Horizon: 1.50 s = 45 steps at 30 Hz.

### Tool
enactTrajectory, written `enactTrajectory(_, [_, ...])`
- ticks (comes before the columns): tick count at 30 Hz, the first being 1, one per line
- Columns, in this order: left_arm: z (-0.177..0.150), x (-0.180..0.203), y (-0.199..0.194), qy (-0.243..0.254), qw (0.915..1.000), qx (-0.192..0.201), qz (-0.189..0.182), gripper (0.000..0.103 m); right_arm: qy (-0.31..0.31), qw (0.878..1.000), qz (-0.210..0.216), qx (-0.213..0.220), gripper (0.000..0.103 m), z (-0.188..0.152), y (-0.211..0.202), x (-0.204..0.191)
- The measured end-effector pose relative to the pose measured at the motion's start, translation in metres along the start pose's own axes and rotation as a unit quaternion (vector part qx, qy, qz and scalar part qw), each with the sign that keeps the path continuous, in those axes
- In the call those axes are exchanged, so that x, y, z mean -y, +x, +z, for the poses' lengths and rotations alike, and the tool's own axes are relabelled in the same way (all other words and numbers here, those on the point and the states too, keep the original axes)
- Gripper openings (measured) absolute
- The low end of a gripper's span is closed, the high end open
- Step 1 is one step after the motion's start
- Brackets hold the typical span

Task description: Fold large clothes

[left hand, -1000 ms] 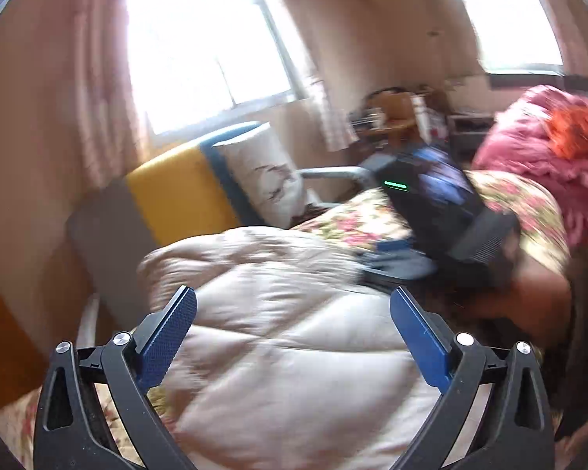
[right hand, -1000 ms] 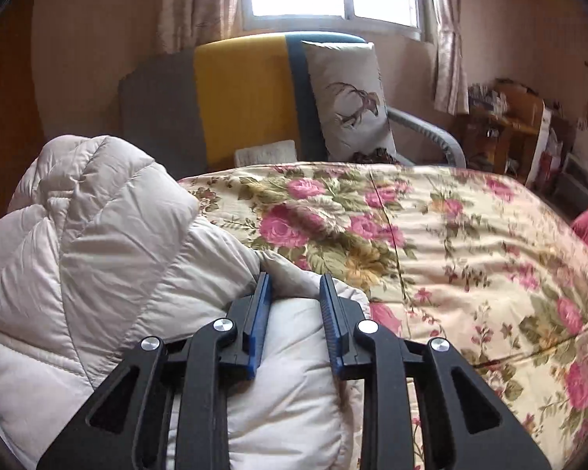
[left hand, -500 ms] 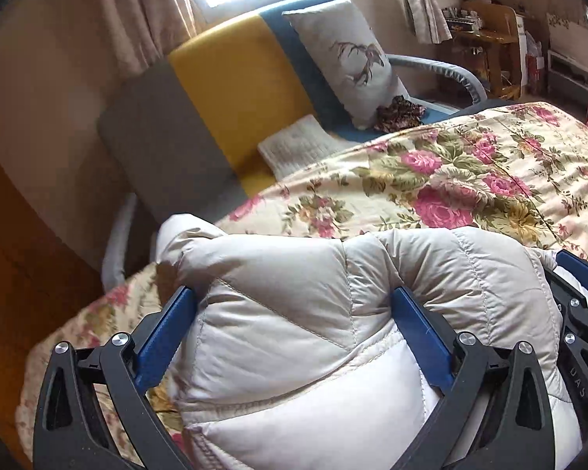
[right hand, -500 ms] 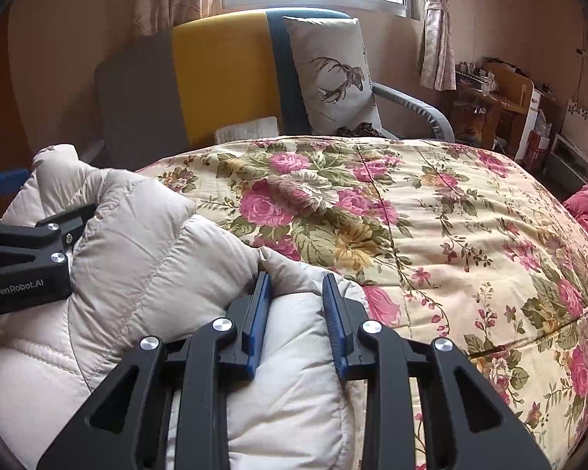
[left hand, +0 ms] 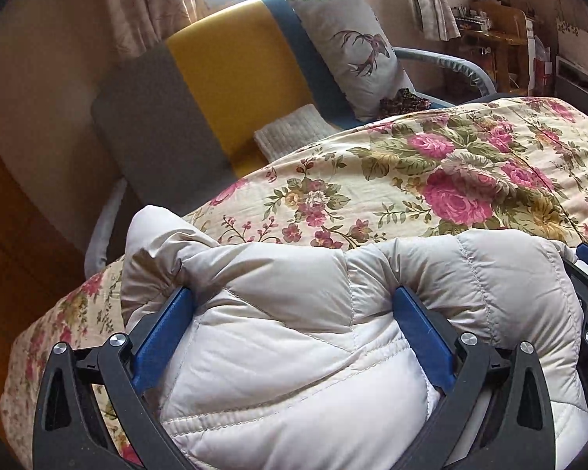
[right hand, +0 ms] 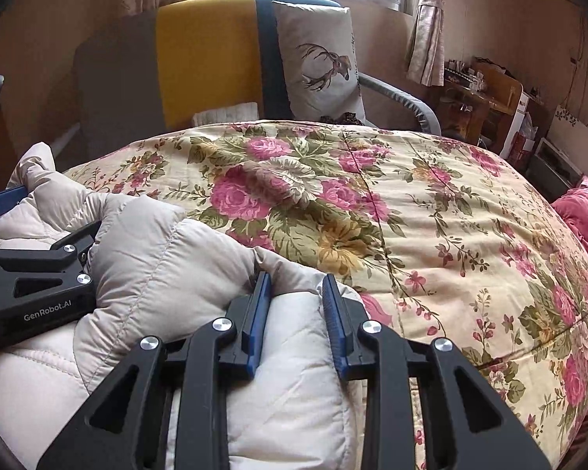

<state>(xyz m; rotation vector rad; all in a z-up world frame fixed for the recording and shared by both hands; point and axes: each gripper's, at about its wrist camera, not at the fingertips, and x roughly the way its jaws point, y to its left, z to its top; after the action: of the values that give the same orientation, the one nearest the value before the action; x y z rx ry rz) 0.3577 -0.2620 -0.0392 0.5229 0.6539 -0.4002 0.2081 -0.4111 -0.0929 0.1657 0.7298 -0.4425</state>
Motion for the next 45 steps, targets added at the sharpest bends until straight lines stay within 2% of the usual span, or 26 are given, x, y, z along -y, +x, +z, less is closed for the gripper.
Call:
enactTrajectory(3, [-0.008,-0.008,-0.030,-0.002,0.9998,0.016,-0.010,0.099,-0.006,1.000,0.006,0.006,0.027,-0.001,-0.003,-0.001])
enactTrajectory(7, [-0.032,-0.011,-0.091,-0.004,0.9962,0.018,-0.085,0.099,0.003,1.000,0.014,0.007,0.028,0.000,-0.003,0.003])
enactTrajectory(9, [-0.051,0.000,-0.117,0.015,0.9937,0.031,-0.107,0.099,0.004,1.000,0.014,0.009,0.029,0.000,-0.004,0.003])
enactTrajectory(10, [-0.060,0.008,-0.124,0.027,0.9940,0.038,-0.099,0.099,0.004,1.000,0.017,0.012,0.030,0.000,-0.005,0.004])
enactTrajectory(12, [-0.079,0.023,-0.135,0.041,0.9949,0.074,-0.054,0.099,-0.001,1.000,0.021,0.018,0.034,0.000,-0.010,0.004])
enactTrajectory(13, [-0.084,0.025,-0.137,0.037,0.9949,0.078,-0.051,0.099,-0.006,0.999,0.028,0.023,0.039,0.001,-0.014,0.006])
enactTrajectory(16, [-0.092,0.024,-0.135,0.014,0.9946,0.080,-0.065,0.099,-0.011,0.999,0.019,0.041,0.066,0.006,-0.038,0.020])
enactTrajectory(19, [-0.094,0.028,-0.138,0.018,0.9945,0.083,-0.061,0.099,0.029,0.997,0.028,0.071,0.069,0.009,-0.079,0.037])
enactTrajectory(20, [-0.094,0.028,-0.138,0.019,0.9945,0.084,-0.060,0.099,0.033,0.996,0.031,0.077,0.074,0.009,-0.091,0.037])
enactTrajectory(22, [-0.095,0.030,-0.138,0.020,0.9945,0.086,-0.056,0.099,0.027,0.995,0.042,0.085,0.077,0.007,-0.109,0.028])
enactTrajectory(26, [-0.097,0.030,-0.139,0.017,0.9943,0.089,-0.056,0.099,0.018,0.994,0.070,0.076,0.077,-0.006,-0.109,0.001])
enactTrajectory(28, [-0.099,0.030,-0.143,0.015,0.9941,0.090,-0.059,0.099,0.019,0.998,0.046,0.050,0.077,-0.017,-0.091,-0.004])
enactTrajectory(31, [-0.100,0.019,-0.152,0.011,0.9935,0.081,-0.079,0.100,0.042,0.997,0.030,0.051,0.081,-0.039,-0.075,0.007])
enactTrajectory(34, [-0.104,-0.006,-0.159,-0.052,0.9922,0.079,-0.081,0.100,0.072,0.995,0.034,0.052,0.081,-0.052,-0.075,0.019])
enactTrajectory(36, [-0.107,-0.014,-0.139,-0.087,0.9895,0.034,-0.111,0.100,0.073,0.996,0.039,0.045,0.081,-0.051,-0.071,0.019])
enactTrajectory(37, [-0.108,-0.012,-0.129,-0.089,0.9893,0.023,-0.113,0.100,0.074,0.996,0.041,0.039,0.081,-0.049,-0.068,0.018])
enactTrajectory(40, [-0.107,-0.002,-0.121,-0.072,0.9931,0.030,-0.087,0.100,0.074,0.996,0.039,0.030,0.082,-0.045,-0.060,0.016])
enactTrajectory(45, [-0.114,-0.011,-0.133,-0.084,0.9899,0.043,-0.106,0.100,0.090,0.994,0.054,0.032,0.085,-0.049,-0.063,0.022])
